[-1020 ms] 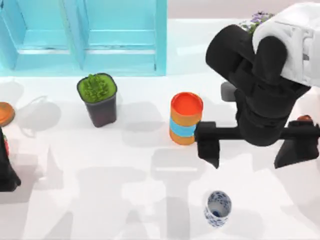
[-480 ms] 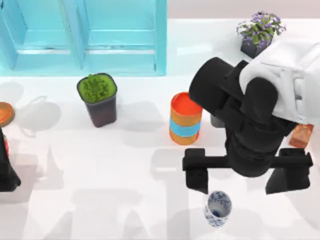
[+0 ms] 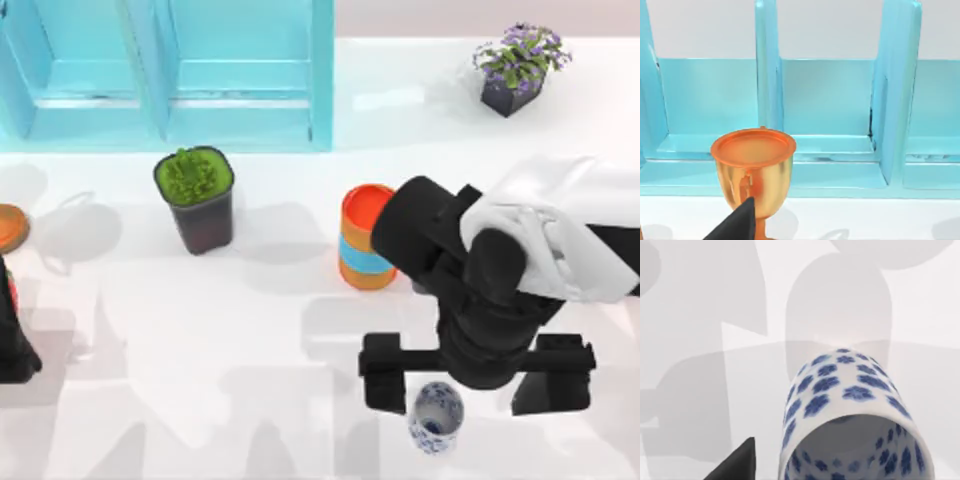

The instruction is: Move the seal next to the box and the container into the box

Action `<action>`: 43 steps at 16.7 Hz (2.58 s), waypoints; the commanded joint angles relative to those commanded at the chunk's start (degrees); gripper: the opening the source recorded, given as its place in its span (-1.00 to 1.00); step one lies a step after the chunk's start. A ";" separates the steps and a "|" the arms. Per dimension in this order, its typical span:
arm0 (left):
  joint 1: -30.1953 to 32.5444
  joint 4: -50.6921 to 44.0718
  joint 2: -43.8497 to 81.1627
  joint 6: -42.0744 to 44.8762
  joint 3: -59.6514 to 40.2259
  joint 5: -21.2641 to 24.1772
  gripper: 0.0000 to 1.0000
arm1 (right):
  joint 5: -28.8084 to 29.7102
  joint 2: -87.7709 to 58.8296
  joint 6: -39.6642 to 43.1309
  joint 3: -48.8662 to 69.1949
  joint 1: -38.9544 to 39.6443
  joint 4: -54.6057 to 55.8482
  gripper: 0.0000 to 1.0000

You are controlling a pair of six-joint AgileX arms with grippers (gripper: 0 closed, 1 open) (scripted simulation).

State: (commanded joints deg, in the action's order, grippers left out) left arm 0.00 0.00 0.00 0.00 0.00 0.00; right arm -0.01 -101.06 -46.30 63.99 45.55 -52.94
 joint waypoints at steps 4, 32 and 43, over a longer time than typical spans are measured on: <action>0.00 0.00 0.00 0.00 0.00 0.00 1.00 | 0.01 -1.54 -0.14 -3.34 0.11 4.85 1.00; 0.00 0.00 0.00 0.00 0.00 0.00 1.00 | -0.07 0.64 1.46 -2.81 -1.91 2.59 -1.00; 0.00 0.00 0.00 0.00 0.00 0.00 1.00 | -0.04 18.47 16.66 -0.52 -16.51 -17.95 -1.00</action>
State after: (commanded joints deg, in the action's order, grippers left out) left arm 0.00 0.00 0.00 0.00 0.00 0.00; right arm -0.05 -82.59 -29.65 63.48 29.05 -70.89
